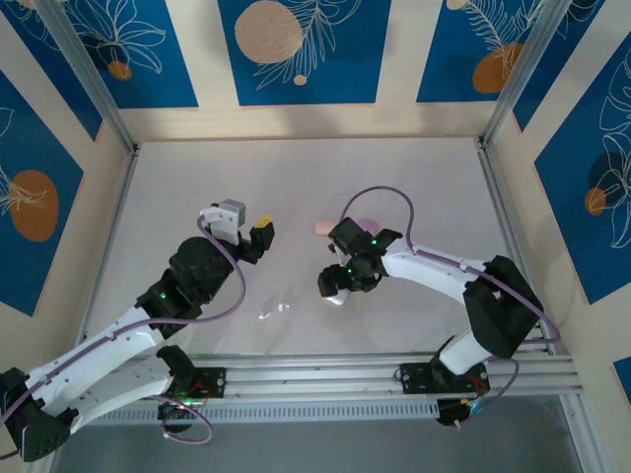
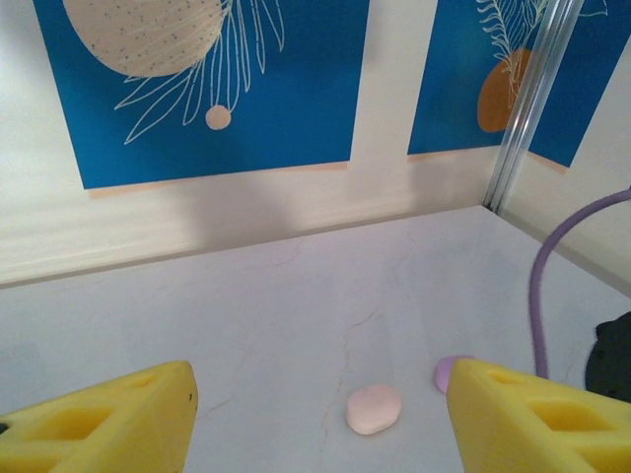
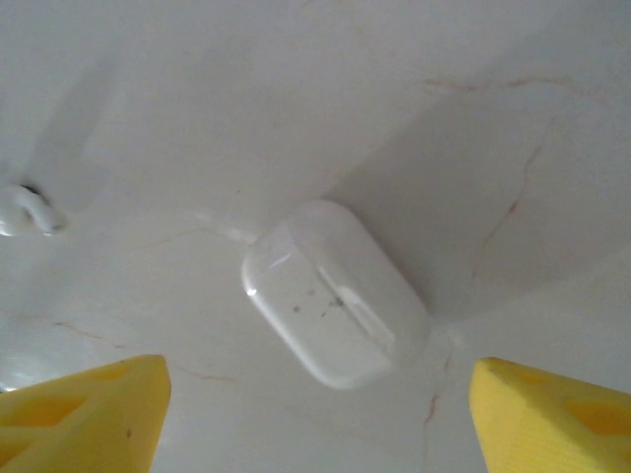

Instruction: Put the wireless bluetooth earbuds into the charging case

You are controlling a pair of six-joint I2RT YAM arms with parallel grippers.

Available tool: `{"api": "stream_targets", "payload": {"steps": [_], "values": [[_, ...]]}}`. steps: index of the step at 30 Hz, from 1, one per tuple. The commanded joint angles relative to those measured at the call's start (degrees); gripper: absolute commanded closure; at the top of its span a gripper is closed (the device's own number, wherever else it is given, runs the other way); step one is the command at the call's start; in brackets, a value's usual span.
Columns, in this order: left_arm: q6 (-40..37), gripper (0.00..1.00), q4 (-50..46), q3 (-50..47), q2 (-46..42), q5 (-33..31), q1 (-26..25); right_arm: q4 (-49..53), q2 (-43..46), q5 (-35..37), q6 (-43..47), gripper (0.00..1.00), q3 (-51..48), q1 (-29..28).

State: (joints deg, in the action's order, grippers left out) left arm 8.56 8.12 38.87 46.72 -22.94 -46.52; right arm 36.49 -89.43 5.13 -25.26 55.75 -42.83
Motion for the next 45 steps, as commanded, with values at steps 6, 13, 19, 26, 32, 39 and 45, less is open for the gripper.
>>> {"api": "stream_targets", "payload": {"steps": [6,13,19,26,32,39,45], "values": [[0.4,0.33,1.4,1.3,-0.3,0.9,0.4,-2.0,-7.1,-3.4,11.0,0.17,2.8,0.9],[0.3,0.33,1.1,1.1,-0.7,0.5,0.4,-1.1,-7.5,-4.6,11.4,0.2,3.0,-0.7],[0.4,0.32,1.8,0.8,-0.2,0.7,0.4,0.9,-8.2,-2.3,9.6,0.24,3.0,-2.8],[0.6,0.32,2.1,0.9,0.5,1.0,0.5,3.0,-9.9,5.1,8.2,0.31,4.2,-4.8],[0.8,0.32,1.9,0.9,0.6,0.9,0.4,2.3,-12.1,7.2,8.8,0.36,4.9,-5.6],[1.4,0.32,0.7,1.4,1.3,0.2,0.5,1.1,-10.7,8.0,9.0,0.52,4.9,-6.4],[3.5,0.32,-4.3,4.1,4.1,1.3,1.2,-4.6,2.3,7.0,10.4,0.55,1.0,-5.4]]}}
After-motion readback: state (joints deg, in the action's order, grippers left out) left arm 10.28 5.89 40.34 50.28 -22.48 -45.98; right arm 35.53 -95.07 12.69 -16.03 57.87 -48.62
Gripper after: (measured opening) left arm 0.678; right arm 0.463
